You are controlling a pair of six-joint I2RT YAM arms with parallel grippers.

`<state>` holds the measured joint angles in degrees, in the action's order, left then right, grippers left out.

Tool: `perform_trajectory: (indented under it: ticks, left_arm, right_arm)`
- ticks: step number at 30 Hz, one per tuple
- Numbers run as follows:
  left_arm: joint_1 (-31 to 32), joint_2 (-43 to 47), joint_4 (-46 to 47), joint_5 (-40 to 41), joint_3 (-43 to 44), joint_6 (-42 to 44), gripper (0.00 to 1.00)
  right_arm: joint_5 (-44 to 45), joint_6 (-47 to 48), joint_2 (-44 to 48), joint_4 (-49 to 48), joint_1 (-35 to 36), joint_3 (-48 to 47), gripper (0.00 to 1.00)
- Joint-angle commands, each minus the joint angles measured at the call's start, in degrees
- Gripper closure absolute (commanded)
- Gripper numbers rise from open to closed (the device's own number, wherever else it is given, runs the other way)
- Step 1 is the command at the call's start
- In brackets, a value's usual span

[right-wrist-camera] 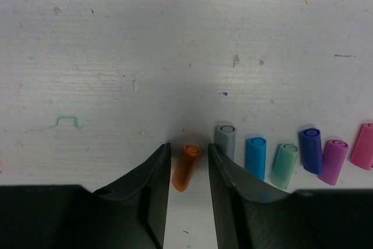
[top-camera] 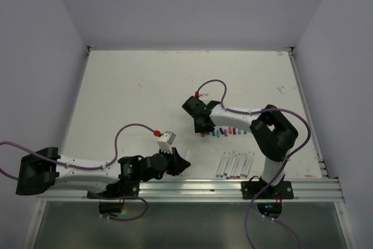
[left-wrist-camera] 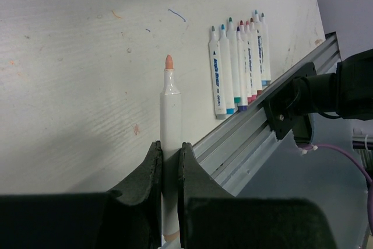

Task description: Open the pen caps

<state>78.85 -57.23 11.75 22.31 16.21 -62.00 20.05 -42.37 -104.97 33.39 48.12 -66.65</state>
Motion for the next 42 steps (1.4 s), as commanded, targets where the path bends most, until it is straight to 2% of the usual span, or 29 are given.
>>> perform_trajectory:
  ticks: [1,10,14,15,21,28,35,36,37,39,42]
  left_arm:
    - [0.3,-0.8,2.3,0.5,0.2,-0.5,1.0]
    - [0.3,-4.6,4.1,-0.8,1.5,0.5,1.0]
    - [0.3,-10.5,5.8,-2.0,4.6,2.1,1.0]
    - [0.3,-11.6,5.8,-2.1,5.5,2.9,1.0]
    - [-0.1,-22.6,4.2,-4.1,15.4,7.5,1.0]
    - [-2.4,-35.8,5.1,-8.9,25.0,8.1,1.0]
    - [-2.9,-41.7,6.7,-9.5,28.8,7.3,1.0]
    - [-2.9,-42.1,6.4,-9.5,29.1,6.7,0.98]
    - [-2.9,-42.6,6.0,-9.4,29.2,6.4,0.91]
    - [-3.0,-42.8,6.4,-8.9,28.5,5.4,0.9]
    - [-2.9,-42.7,8.0,-9.1,26.6,4.5,0.8]
  right_arm:
    - [1.5,0.2,-0.6,0.4,0.4,-1.1,0.63]
    - [2.2,1.7,7.0,-2.4,0.5,0.6,0.62]
    - [5.8,1.8,16.0,-0.3,0.6,0.3,0.61]
    - [8.0,1.3,20.8,2.0,0.5,0.1,0.61]
    - [11.0,0.6,38.3,9.3,0.3,2.6,0.6]
    - [9.0,-2.0,52.2,16.2,0.3,8.8,0.59]
    - [11.2,-3.5,61.9,20.4,0.3,13.7,0.58]
    - [11.3,-3.7,62.5,20.6,0.3,14.2,0.58]
    - [11.2,-3.6,63.1,20.8,0.3,14.3,0.58]
    - [11.4,-3.5,64.3,21.0,0.3,14.5,0.58]
    - [11.5,-3.3,64.9,21.1,0.3,14.8,0.57]
